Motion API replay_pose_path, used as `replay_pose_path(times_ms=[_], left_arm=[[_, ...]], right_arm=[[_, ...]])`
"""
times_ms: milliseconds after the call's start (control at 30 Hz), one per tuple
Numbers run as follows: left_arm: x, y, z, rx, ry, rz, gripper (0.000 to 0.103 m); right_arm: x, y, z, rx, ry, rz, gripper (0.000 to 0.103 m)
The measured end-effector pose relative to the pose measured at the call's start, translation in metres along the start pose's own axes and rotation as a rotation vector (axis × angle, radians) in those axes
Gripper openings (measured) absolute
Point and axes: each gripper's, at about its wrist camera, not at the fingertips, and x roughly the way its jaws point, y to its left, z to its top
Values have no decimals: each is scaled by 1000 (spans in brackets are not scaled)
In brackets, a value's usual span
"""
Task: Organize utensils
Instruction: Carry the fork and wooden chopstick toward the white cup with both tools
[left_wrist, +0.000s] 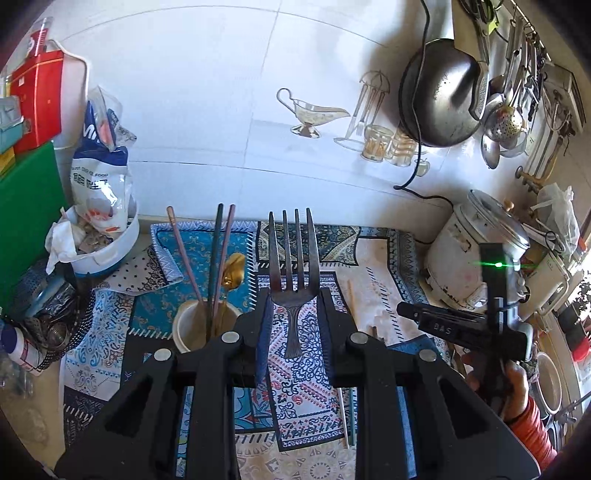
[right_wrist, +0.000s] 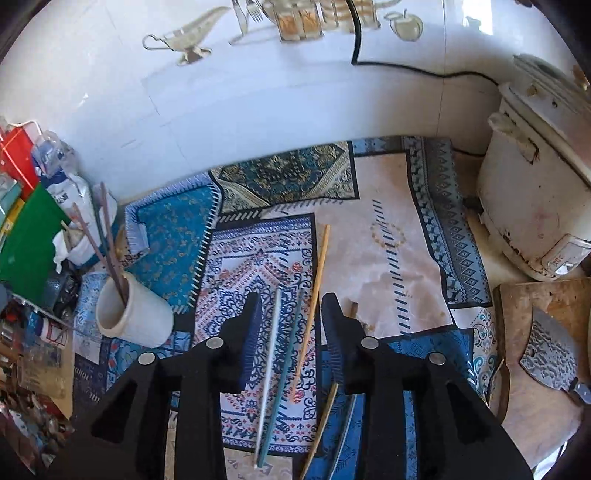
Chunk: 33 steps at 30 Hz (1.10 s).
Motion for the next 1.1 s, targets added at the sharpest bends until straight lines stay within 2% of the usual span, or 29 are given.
replay_pose_path(times_ms=[367, 533, 633, 667, 733, 867, 1000, 1100], left_arm=[[7, 14, 0, -22, 14, 52, 23], [14, 19, 3, -38, 18, 62, 23], [20, 20, 4, -44, 24, 64, 23], [22, 21, 4, -47, 27, 64, 23], [26, 21, 5, -50, 33, 64, 23], [32, 22, 6, -62, 43, 67, 23], [34, 23, 6, -59, 47, 63, 23], [34, 23, 7, -54, 50, 54, 23]], right_arm=[[109, -44, 36, 103, 179, -75, 31], [130, -65, 48, 154, 229, -75, 31], [141, -65, 47, 144, 264, -67, 29], [144, -63, 46, 127, 278, -74, 23], [143, -58, 45, 103, 263, -91, 18], [142, -56, 43, 120, 253, -72, 7], [132, -57, 42, 145, 236, -40, 6], [109, -51, 40, 133, 195, -14, 6]])
